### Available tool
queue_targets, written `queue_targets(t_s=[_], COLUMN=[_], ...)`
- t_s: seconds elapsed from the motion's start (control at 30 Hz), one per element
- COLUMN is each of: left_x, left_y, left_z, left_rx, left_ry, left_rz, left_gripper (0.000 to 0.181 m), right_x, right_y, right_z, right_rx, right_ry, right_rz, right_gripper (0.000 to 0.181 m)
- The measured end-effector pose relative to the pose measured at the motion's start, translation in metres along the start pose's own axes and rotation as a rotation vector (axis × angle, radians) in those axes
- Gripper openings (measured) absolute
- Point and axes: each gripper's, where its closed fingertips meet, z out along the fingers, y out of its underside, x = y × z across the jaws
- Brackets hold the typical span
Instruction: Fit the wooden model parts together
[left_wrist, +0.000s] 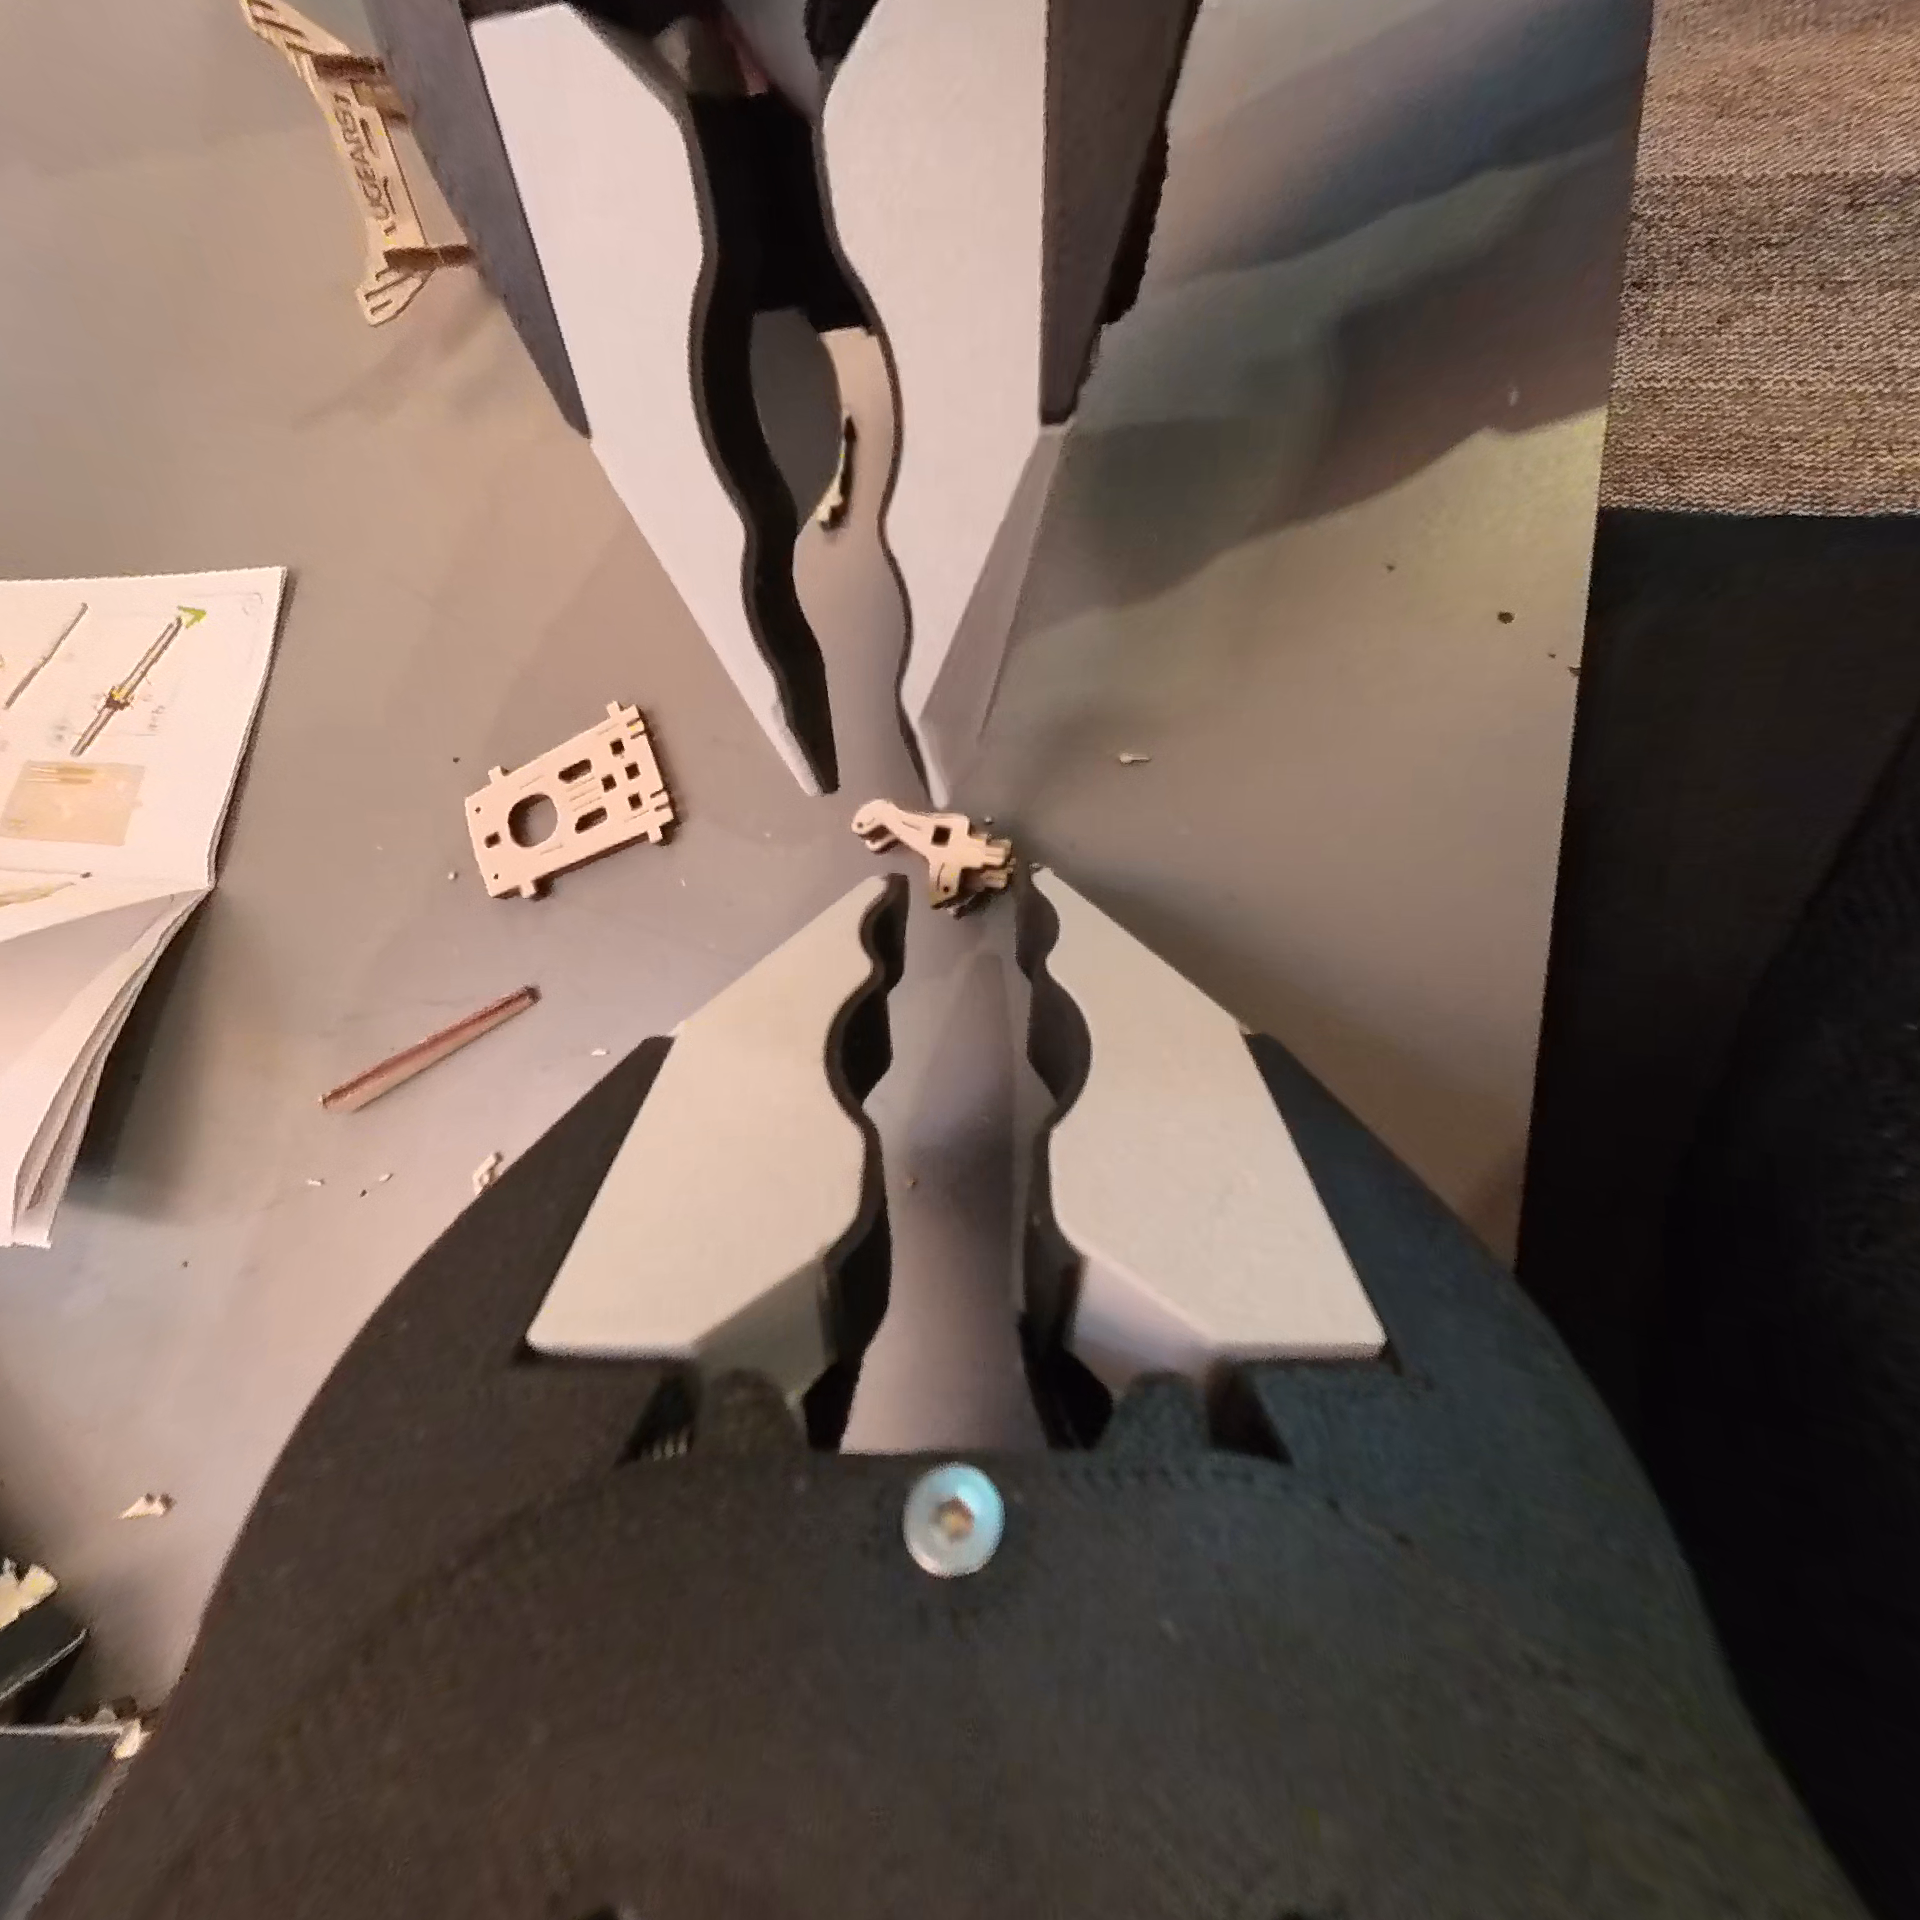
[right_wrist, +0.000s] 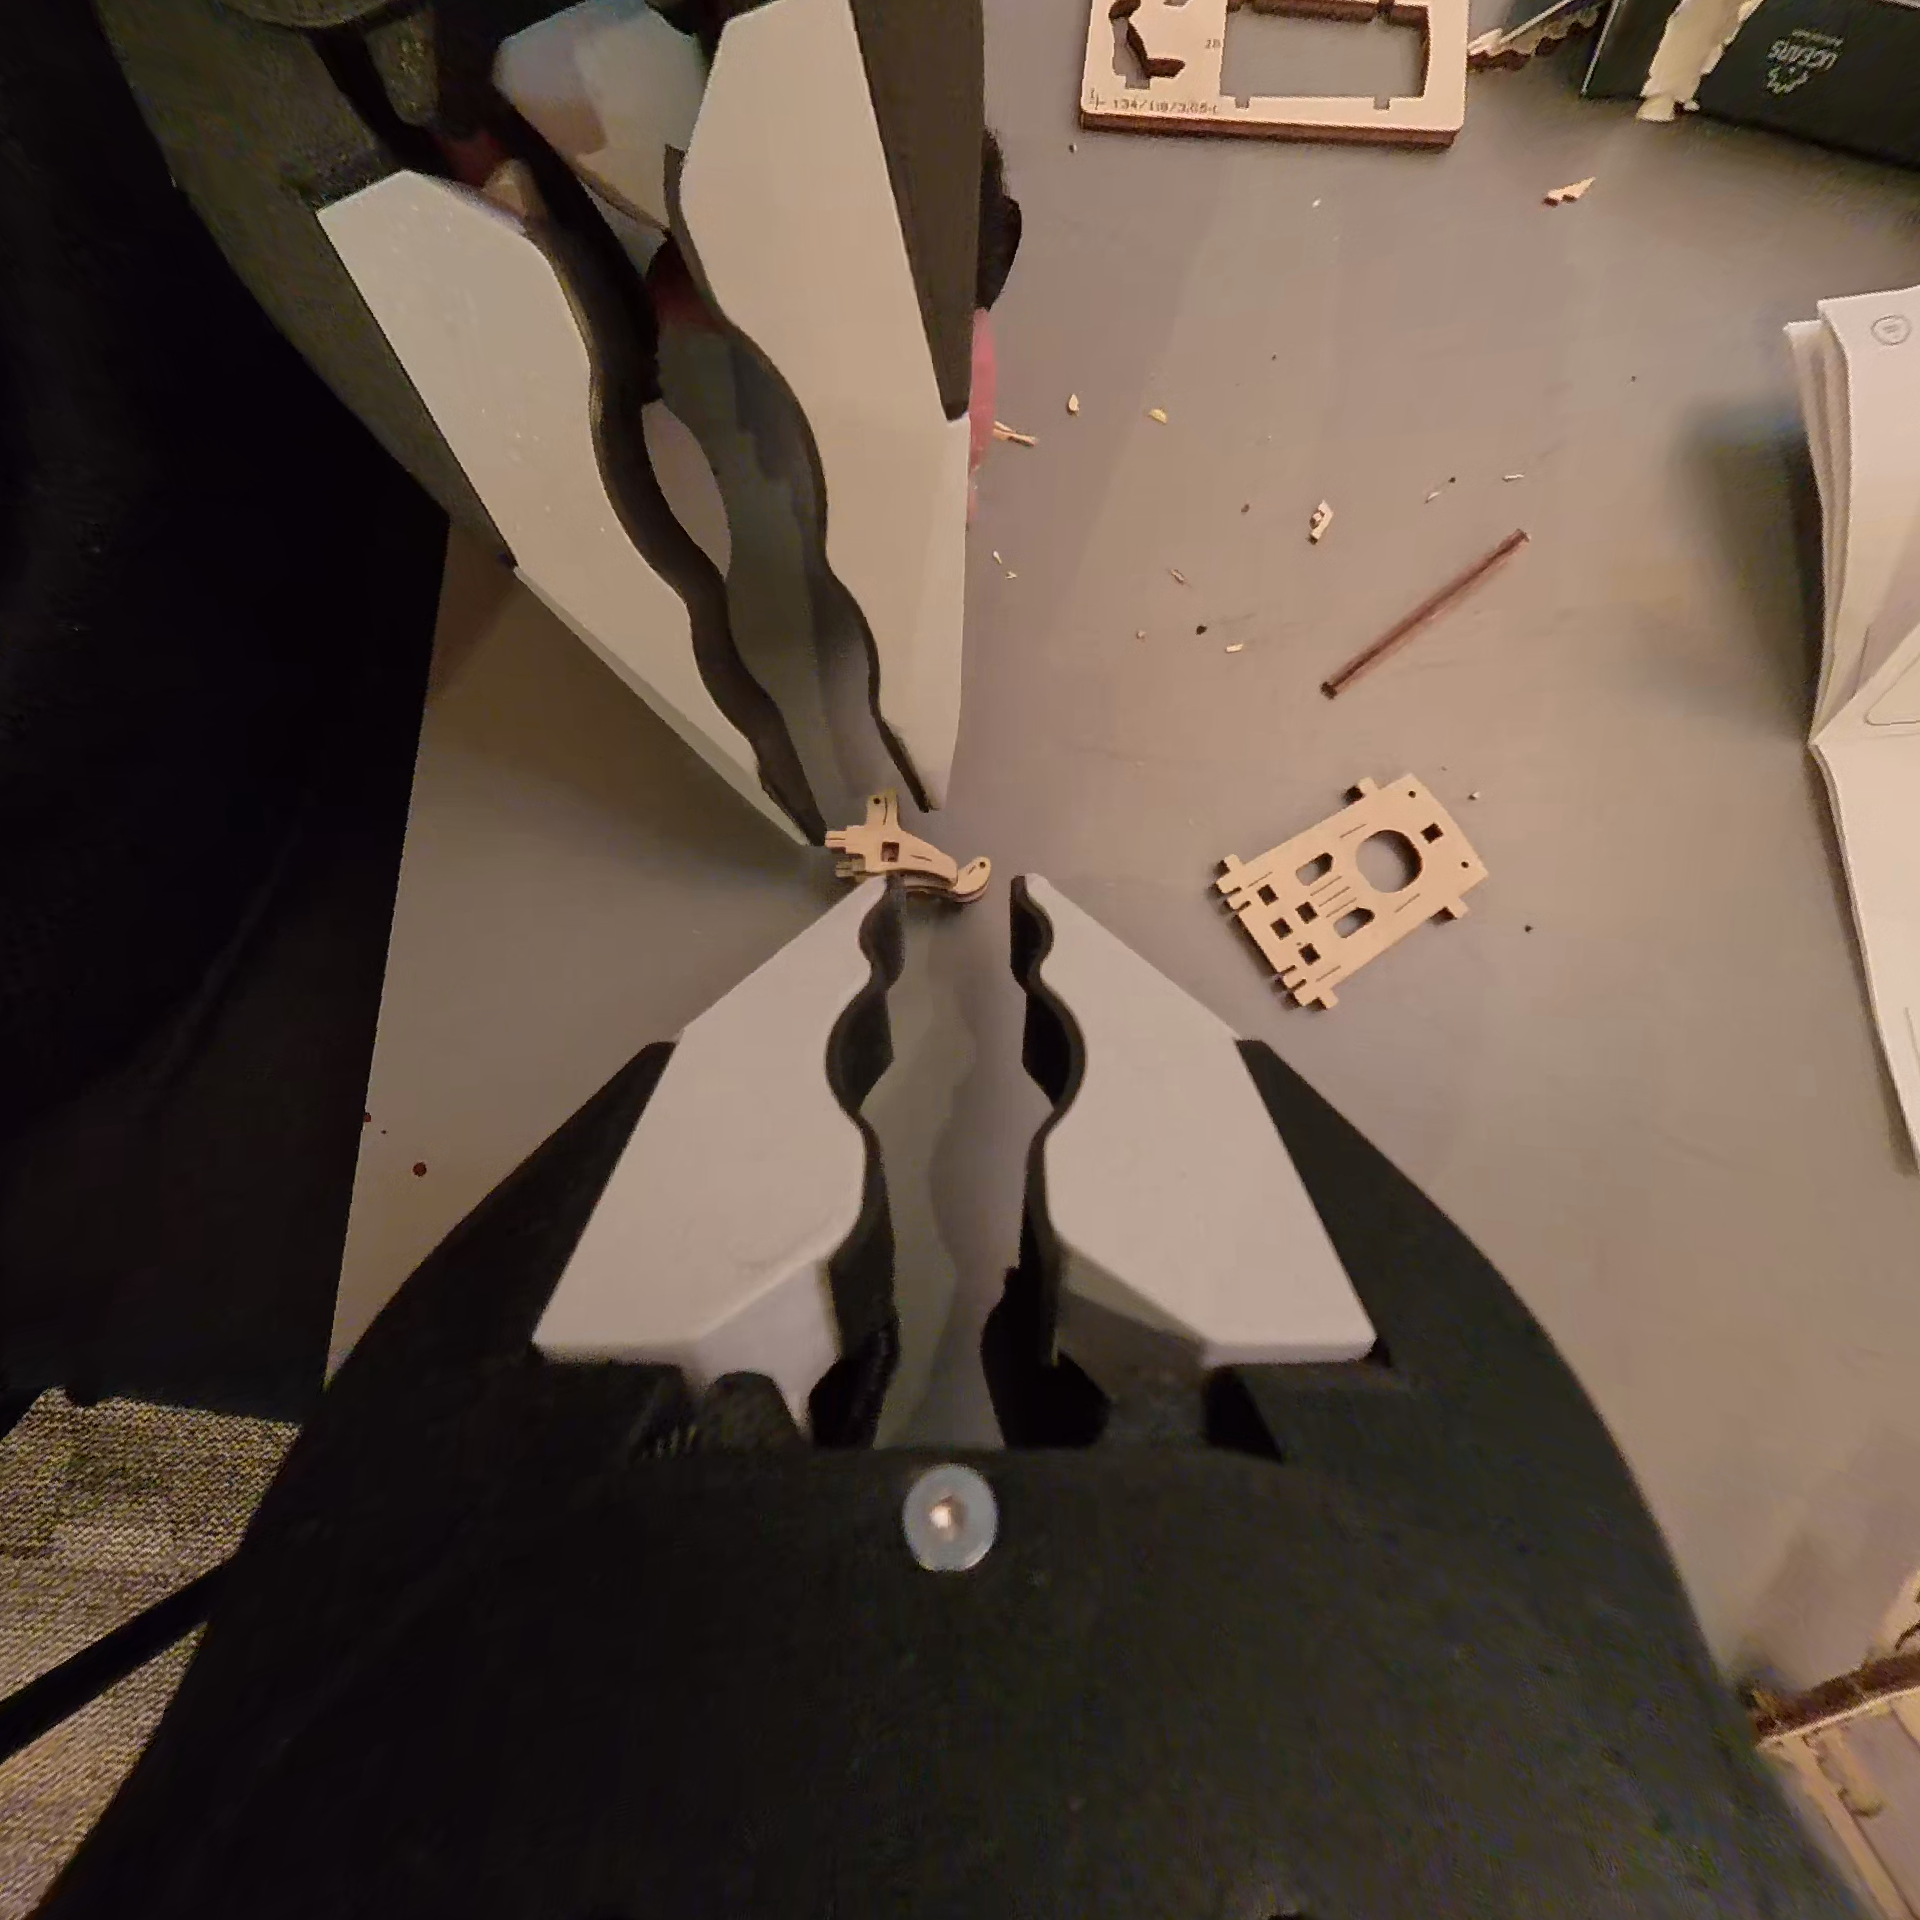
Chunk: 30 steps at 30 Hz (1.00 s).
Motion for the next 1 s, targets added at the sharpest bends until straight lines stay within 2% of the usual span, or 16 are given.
queue_targets(t_s=[0.23, 0.8, 1.0], left_x=[-0.0021, 0.0012, -0.0009], left_y=[-0.0036, -0.0044, -0.0022], left_z=[-0.003, -0.0008, -0.0031], left_rx=[0.016, 0.007, -0.002], left_ry=[-0.013, -0.01, -0.006], left_rz=[0.007, 0.07, 0.052], left_gripper=[0.012, 0.012, 0.021], right_x=[0.0004, 0.0004, -0.0007], right_y=[0.0014, 0.0025, 0.0006], right_z=[-0.0016, 0.0007, -0.0018], right_rx=[0.006, 0.017, 0.033], right_ry=[0.0, -0.002, -0.002], right_rz=[0.015, 0.025, 0.041], right_gripper=[0.016, 0.014, 0.016])
